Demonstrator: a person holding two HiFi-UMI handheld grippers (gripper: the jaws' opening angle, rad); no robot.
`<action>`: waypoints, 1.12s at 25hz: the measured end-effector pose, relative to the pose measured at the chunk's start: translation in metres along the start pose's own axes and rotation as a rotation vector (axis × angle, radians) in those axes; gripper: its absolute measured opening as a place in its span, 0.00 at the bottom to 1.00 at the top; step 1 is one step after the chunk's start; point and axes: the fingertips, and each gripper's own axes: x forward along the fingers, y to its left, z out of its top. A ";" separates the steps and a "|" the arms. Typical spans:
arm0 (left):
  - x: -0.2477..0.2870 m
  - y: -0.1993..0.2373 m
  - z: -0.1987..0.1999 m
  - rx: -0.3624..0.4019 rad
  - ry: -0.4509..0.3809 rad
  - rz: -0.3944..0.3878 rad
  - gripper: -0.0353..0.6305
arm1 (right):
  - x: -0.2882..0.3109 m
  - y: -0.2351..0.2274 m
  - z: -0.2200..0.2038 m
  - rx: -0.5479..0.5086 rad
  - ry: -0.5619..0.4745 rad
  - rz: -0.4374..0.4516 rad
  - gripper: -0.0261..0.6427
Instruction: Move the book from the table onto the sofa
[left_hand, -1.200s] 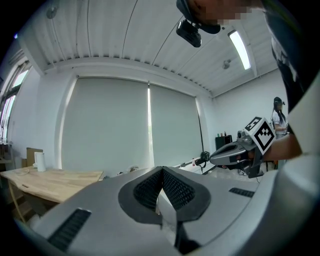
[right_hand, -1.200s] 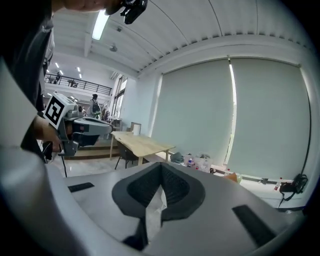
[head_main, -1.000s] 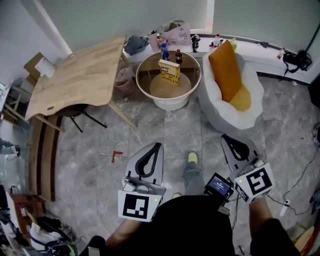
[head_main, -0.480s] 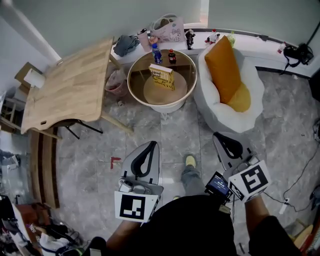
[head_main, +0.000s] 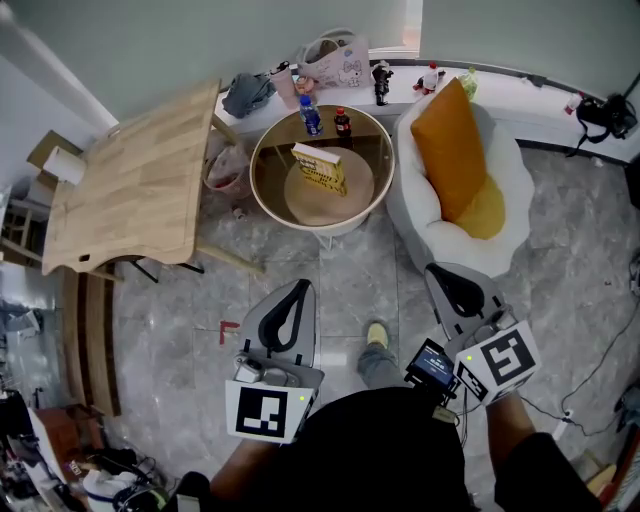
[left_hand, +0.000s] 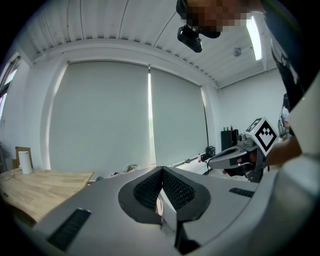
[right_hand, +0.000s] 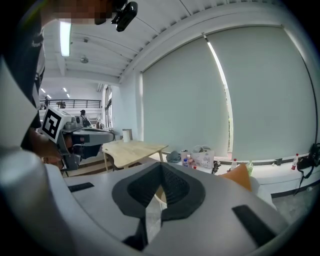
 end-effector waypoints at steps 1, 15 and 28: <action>0.006 0.001 0.002 0.000 0.002 0.005 0.06 | 0.003 -0.005 0.002 0.004 0.000 0.003 0.05; 0.045 0.010 0.006 0.008 0.017 0.060 0.06 | 0.038 -0.040 0.010 -0.002 -0.001 0.066 0.05; 0.051 -0.002 0.023 0.038 0.011 0.063 0.06 | 0.030 -0.057 0.021 0.025 -0.049 0.057 0.05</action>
